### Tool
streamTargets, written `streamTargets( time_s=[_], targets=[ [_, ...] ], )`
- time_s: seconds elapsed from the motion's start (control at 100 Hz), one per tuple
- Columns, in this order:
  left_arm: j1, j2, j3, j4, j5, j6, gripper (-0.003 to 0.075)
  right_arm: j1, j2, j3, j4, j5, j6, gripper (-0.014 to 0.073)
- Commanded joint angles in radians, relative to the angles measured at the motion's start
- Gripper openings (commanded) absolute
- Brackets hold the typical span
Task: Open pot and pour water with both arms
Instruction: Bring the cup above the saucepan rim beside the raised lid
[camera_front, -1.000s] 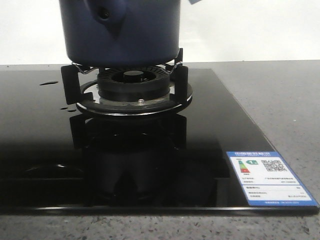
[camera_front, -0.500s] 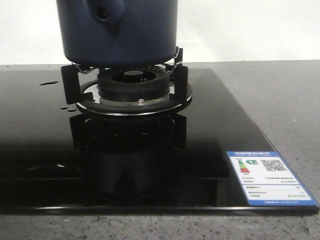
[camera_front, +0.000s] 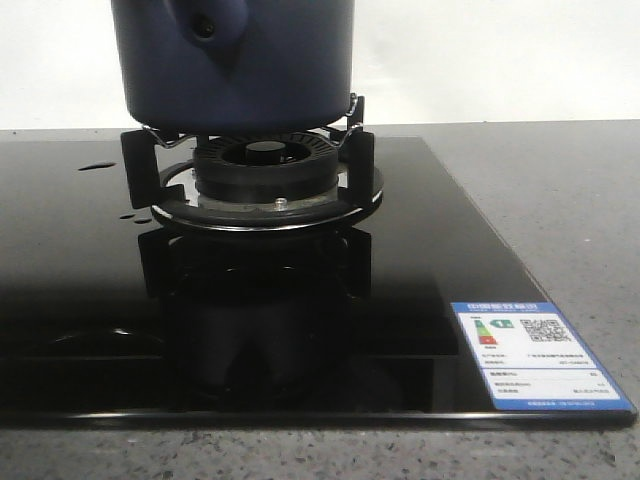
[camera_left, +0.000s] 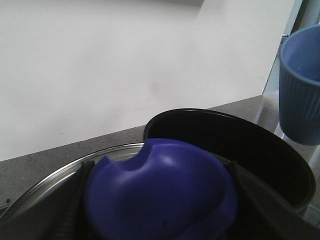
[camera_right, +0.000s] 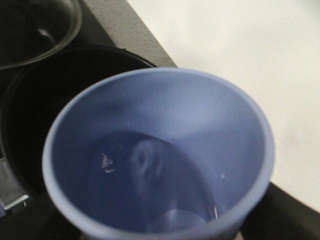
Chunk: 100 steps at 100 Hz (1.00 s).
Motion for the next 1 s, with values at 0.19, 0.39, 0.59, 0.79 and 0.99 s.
streamTargets(
  time_s=[0.19, 0.39, 0.59, 0.79, 0.99],
  targets=[
    [-0.008, -0.024, -0.034, -0.129, 0.046, 0.002, 0.0249, 0.008, 0.005, -0.082, -0.059, -0.002, -0.02, 0.0286],
    [-0.008, -0.024, -0.034, -0.129, 0.046, 0.002, 0.0249, 0.008, 0.055, -0.204, -0.071, 0.107, -0.023, 0.0286],
    [-0.008, -0.024, -0.034, -0.129, 0.046, 0.002, 0.0249, 0.008, 0.104, -0.284, -0.071, 0.208, -0.079, 0.0286],
    [-0.008, -0.024, -0.034, -0.129, 0.046, 0.002, 0.0249, 0.021, 0.114, -0.284, -0.089, 0.25, -0.177, 0.0286],
    [-0.008, -0.024, -0.034, -0.129, 0.046, 0.002, 0.0249, 0.036, 0.116, -0.284, -0.152, 0.249, -0.183, 0.0286]
  ],
)
